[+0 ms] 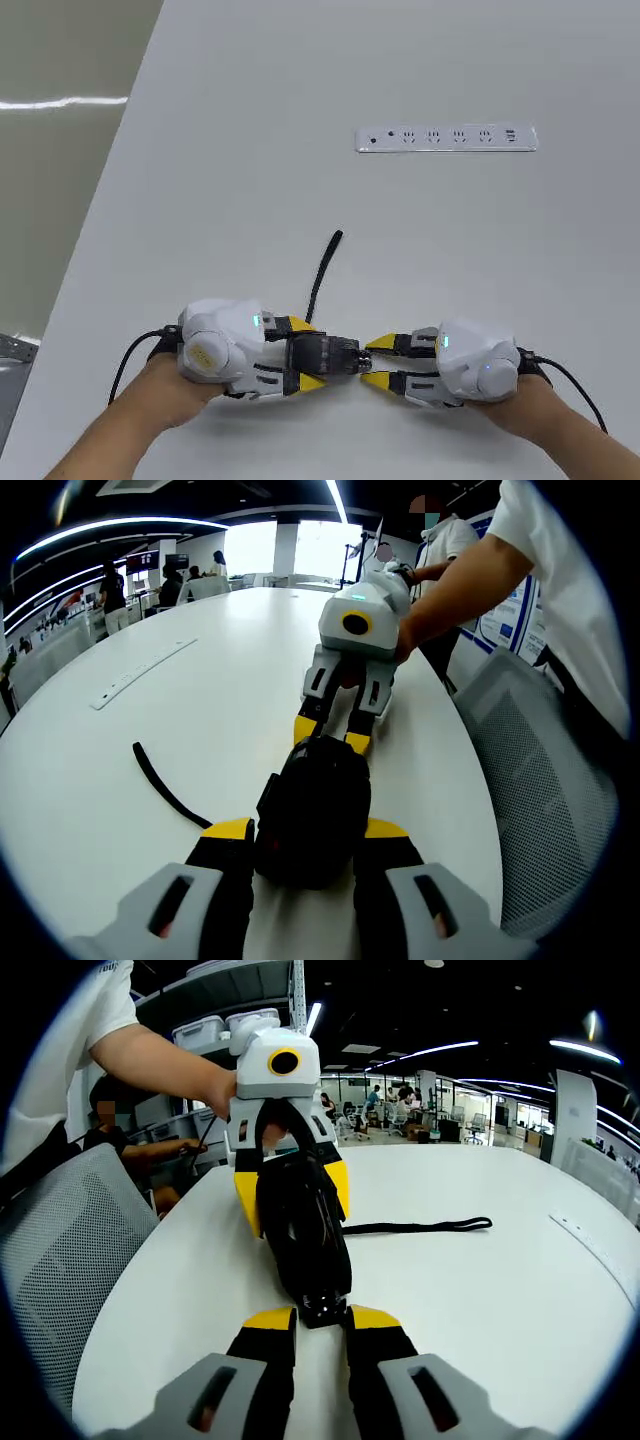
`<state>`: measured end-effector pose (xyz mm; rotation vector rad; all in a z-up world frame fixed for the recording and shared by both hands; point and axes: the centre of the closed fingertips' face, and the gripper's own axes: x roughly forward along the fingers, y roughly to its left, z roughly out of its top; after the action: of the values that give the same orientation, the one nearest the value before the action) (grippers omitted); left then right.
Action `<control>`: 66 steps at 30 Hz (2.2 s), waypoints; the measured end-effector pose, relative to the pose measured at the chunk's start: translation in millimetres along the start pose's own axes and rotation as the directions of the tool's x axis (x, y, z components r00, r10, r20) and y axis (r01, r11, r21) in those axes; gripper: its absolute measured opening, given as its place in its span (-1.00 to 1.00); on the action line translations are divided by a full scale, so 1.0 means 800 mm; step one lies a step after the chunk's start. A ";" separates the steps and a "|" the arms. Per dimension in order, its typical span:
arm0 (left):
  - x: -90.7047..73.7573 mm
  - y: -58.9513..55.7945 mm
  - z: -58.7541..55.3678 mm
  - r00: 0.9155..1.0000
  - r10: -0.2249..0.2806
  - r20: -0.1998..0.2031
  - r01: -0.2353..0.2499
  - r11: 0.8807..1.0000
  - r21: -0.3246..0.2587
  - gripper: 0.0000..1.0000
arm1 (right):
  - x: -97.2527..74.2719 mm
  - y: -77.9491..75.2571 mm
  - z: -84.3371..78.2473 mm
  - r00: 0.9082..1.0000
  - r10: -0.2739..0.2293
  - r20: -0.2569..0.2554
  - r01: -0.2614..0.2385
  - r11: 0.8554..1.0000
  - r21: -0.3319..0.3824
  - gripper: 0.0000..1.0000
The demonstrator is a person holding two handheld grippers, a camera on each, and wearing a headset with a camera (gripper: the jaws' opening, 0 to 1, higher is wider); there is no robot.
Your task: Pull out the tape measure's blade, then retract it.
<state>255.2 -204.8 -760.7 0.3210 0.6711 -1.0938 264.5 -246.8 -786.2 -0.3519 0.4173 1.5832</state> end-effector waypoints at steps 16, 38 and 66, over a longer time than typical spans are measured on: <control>-0.001 0.001 0.000 1.000 0.001 0.000 -0.001 1.000 0.002 -0.30 | 0.003 -0.004 0.002 0.998 -0.025 0.055 0.025 1.000 -0.003 -0.71; 0.000 0.000 -0.001 1.000 0.004 0.000 -0.004 1.000 0.003 -0.31 | 0.002 -0.001 0.001 0.995 -0.027 0.094 0.027 1.000 0.007 -0.74; 0.001 -0.002 0.003 1.000 -0.006 0.009 0.006 1.000 0.025 -0.35 | -0.008 0.001 -0.001 0.996 -0.023 0.082 0.023 1.000 0.004 -0.77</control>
<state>254.7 -207.3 -759.1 0.3353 0.6518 -1.1094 264.4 -253.1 -784.1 -0.2873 0.3509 1.5691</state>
